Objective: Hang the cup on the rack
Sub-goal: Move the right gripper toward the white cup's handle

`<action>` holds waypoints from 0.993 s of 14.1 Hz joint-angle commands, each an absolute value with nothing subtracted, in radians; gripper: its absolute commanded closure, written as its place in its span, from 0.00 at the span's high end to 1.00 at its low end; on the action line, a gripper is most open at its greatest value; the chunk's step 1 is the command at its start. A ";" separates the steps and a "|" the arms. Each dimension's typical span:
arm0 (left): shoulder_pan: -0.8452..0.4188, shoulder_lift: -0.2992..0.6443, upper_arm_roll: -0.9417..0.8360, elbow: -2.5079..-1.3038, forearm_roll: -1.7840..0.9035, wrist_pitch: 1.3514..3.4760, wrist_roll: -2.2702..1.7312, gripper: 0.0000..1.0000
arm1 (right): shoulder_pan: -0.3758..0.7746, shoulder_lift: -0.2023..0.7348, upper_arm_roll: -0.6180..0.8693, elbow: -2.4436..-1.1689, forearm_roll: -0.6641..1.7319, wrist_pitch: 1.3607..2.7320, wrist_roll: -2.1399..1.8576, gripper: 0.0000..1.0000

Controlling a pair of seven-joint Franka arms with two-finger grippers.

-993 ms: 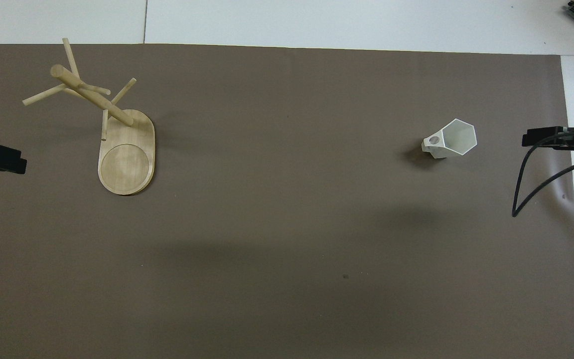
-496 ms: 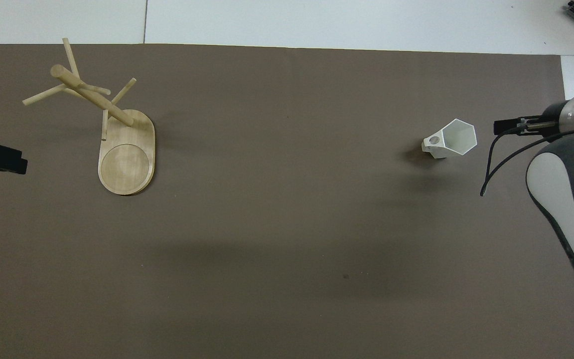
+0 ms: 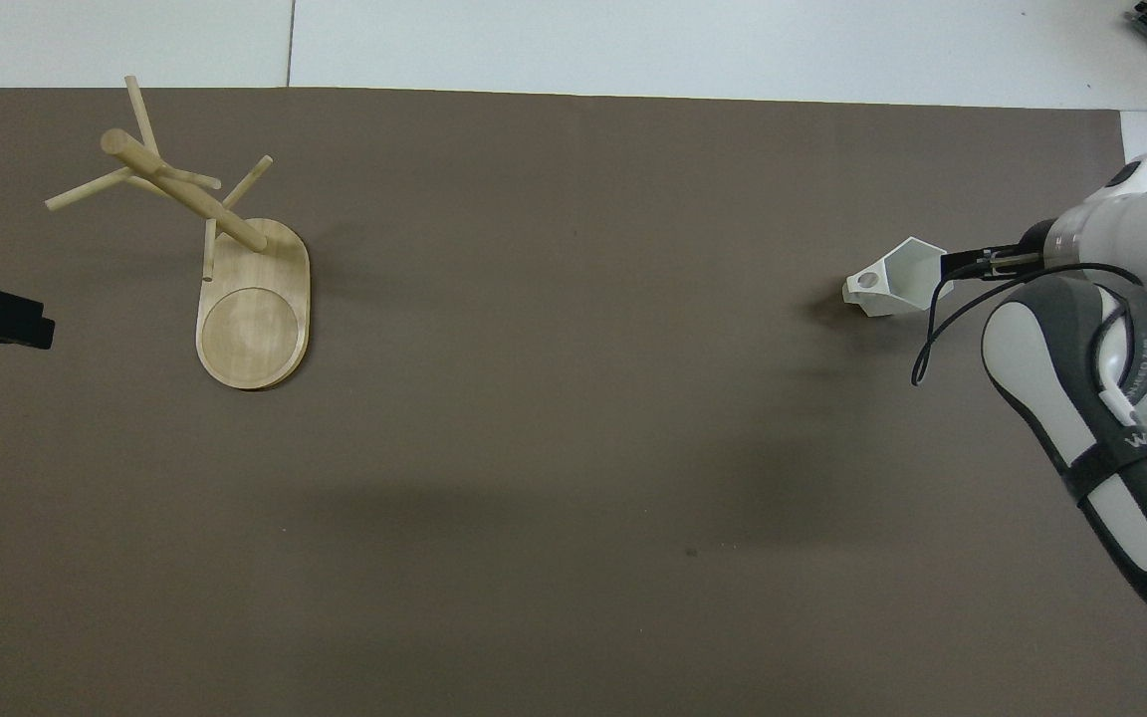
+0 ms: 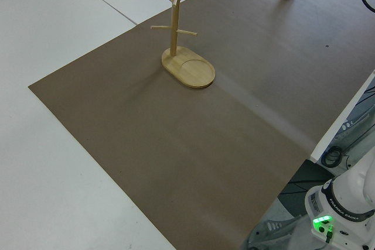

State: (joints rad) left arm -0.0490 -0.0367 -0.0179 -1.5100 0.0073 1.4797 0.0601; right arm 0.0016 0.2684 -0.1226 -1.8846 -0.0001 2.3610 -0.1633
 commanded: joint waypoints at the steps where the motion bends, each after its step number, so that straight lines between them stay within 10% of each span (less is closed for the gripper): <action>1: -0.060 -0.072 -0.008 -1.562 -0.006 1.505 0.071 1.00 | -0.005 0.258 -0.112 -1.934 0.021 2.408 -0.183 1.00; 6: -0.061 -0.072 -0.018 -1.563 -0.006 1.508 0.071 1.00 | -0.003 0.291 -0.109 -1.940 0.023 2.433 -0.143 0.95; 12: -0.061 -0.074 -0.018 -1.563 -0.006 1.508 0.071 1.00 | 0.000 0.296 -0.107 -1.937 0.021 2.437 -0.126 0.66; 14: -0.061 -0.074 -0.018 -1.563 -0.006 1.509 0.072 1.00 | 0.003 0.298 -0.107 -1.934 0.021 2.444 -0.126 0.43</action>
State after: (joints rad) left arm -0.0494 -0.0431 -0.0291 -1.5243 0.0070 1.4831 0.0605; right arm 0.0057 0.2964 -0.1142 -1.9291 0.0026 2.4160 -0.1380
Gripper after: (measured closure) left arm 0.000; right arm 0.335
